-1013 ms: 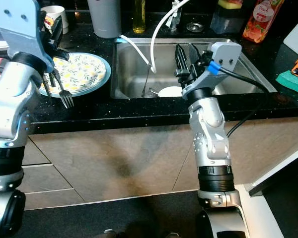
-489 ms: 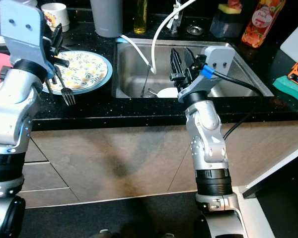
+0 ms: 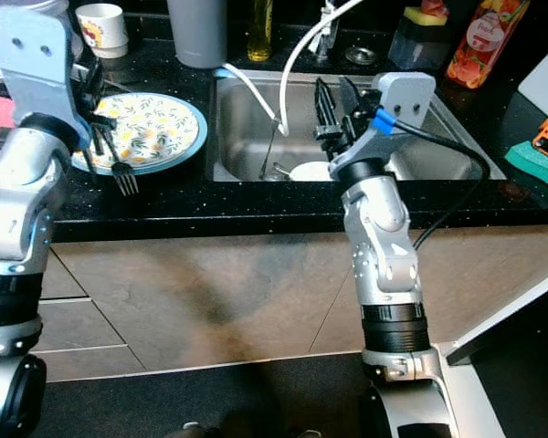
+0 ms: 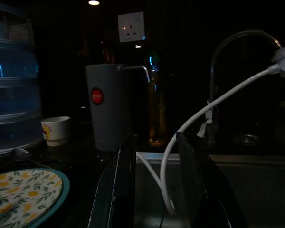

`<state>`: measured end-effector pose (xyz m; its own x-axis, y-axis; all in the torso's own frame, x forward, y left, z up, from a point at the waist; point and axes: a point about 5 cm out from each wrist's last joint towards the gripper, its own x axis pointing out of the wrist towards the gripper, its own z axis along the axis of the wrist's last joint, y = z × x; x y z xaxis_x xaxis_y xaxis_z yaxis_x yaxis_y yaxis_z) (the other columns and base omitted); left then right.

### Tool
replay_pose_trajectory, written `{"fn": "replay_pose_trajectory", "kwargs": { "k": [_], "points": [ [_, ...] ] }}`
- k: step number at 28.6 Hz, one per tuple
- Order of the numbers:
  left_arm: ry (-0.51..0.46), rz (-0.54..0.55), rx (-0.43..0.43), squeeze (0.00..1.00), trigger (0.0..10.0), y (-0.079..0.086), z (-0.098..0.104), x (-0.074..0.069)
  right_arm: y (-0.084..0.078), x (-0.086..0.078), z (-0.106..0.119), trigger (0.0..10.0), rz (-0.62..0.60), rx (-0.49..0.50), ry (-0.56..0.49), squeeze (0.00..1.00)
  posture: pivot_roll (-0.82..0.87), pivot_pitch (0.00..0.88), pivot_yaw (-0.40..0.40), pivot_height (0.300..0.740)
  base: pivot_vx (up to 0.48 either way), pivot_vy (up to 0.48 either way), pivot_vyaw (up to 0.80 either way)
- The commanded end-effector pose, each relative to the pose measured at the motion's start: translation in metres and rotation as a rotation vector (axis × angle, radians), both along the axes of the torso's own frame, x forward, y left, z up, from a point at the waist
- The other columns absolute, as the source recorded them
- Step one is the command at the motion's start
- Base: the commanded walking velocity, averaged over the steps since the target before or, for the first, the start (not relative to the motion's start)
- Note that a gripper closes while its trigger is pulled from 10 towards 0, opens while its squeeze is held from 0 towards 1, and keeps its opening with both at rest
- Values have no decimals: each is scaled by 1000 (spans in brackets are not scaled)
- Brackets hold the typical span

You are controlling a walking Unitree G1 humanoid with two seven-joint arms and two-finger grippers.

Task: Kitchen organization

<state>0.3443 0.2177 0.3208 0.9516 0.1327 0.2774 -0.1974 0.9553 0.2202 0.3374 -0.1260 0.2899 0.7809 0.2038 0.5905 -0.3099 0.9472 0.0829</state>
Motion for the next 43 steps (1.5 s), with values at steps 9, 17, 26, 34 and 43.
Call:
{"fn": "replay_pose_trajectory", "kwargs": {
  "k": [9, 17, 26, 34, 43],
  "points": [
    [135, 137, -349, 0, 10000, 25, -21, 5, -6, 0, -5, 10000, -14, -15, 22, 0, 207, 97, -80, 740, 0, 0, 0],
    [244, 101, -423, 0, 10000, 19, -38, 8, -4, 2, -4, 10000, -1, -25, 21, 0, 208, 88, -84, 740, 0, 0, 0],
    [306, 157, -489, 0, 10000, 20, -56, 22, -2, 2, -3, 10000, 9, -26, 17, 0, 204, 82, -84, 740, 0, 0, 0],
    [328, 162, -506, 0, 8706, 21, -63, 27, -4, 2, -2, 10000, 5, -24, 16, 0, 194, 80, -84, 740, 0, 0, 0],
    [383, 199, -456, 0, 0, 25, -75, 30, -7, 1, -1, 10000, -4, -27, 11, 0, 182, 79, -82, 740, 0, 0, 0]
  ]
}}
